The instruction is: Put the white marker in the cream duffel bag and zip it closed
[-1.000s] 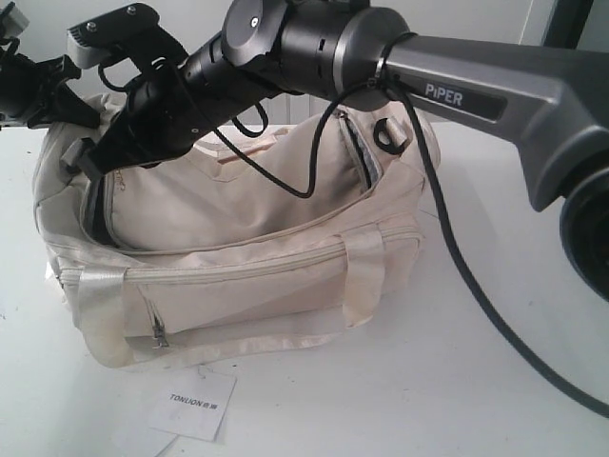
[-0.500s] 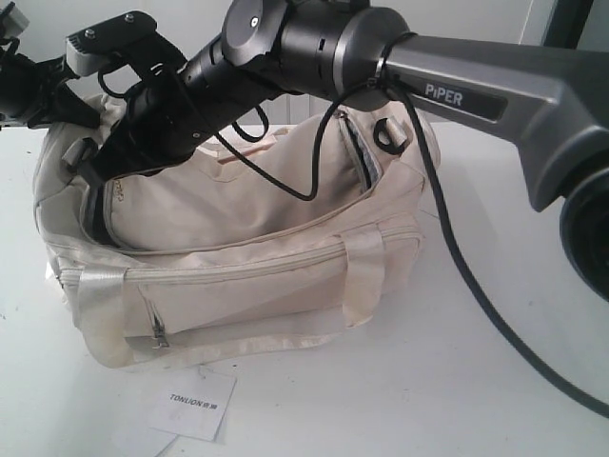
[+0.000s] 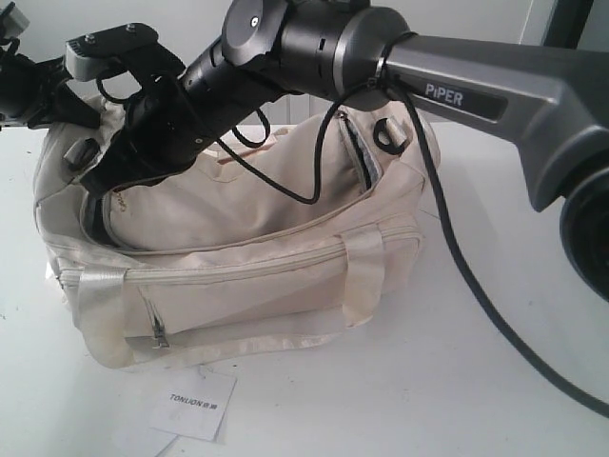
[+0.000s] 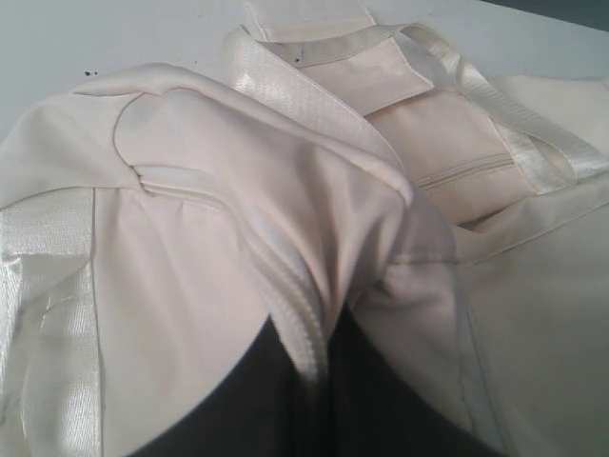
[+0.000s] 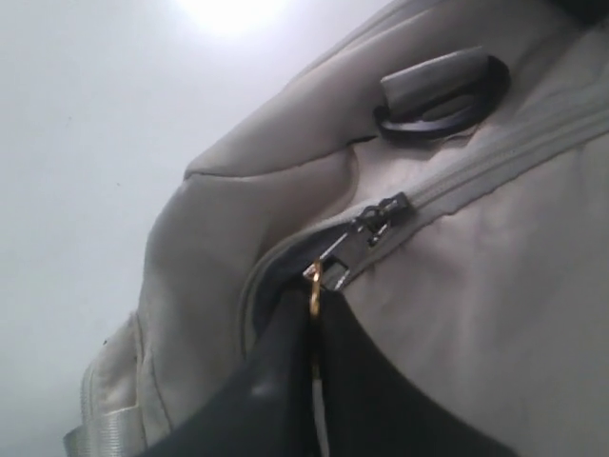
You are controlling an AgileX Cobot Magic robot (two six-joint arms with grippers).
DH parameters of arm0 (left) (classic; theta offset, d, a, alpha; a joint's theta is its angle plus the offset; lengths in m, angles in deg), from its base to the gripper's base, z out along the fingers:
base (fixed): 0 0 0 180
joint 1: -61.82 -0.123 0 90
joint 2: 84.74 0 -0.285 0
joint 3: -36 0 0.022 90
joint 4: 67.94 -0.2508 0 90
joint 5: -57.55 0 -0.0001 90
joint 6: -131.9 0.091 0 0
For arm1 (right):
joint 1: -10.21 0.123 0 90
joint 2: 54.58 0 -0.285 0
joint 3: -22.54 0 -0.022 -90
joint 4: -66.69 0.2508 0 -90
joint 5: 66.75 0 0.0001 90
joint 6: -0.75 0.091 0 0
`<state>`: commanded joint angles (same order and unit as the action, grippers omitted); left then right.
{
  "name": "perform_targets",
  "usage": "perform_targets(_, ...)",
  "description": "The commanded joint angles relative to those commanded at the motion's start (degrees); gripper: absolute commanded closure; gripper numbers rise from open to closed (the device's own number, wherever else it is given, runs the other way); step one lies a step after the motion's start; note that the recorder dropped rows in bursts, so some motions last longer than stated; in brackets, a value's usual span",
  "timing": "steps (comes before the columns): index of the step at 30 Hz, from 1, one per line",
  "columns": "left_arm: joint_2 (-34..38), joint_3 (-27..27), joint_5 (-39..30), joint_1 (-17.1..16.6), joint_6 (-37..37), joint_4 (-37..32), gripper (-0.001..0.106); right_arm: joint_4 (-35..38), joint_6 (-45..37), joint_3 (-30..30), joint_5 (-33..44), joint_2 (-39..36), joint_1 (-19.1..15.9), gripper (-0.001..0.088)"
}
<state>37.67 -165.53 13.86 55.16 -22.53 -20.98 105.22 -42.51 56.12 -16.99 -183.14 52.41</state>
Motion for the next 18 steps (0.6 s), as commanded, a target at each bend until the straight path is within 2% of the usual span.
perform_targets(18, 0.00, 0.00, 0.00, 0.00, 0.00, 0.00, 0.105, -0.12, 0.12, 0.00, 2.83, 2.10, 0.00, 0.0868)
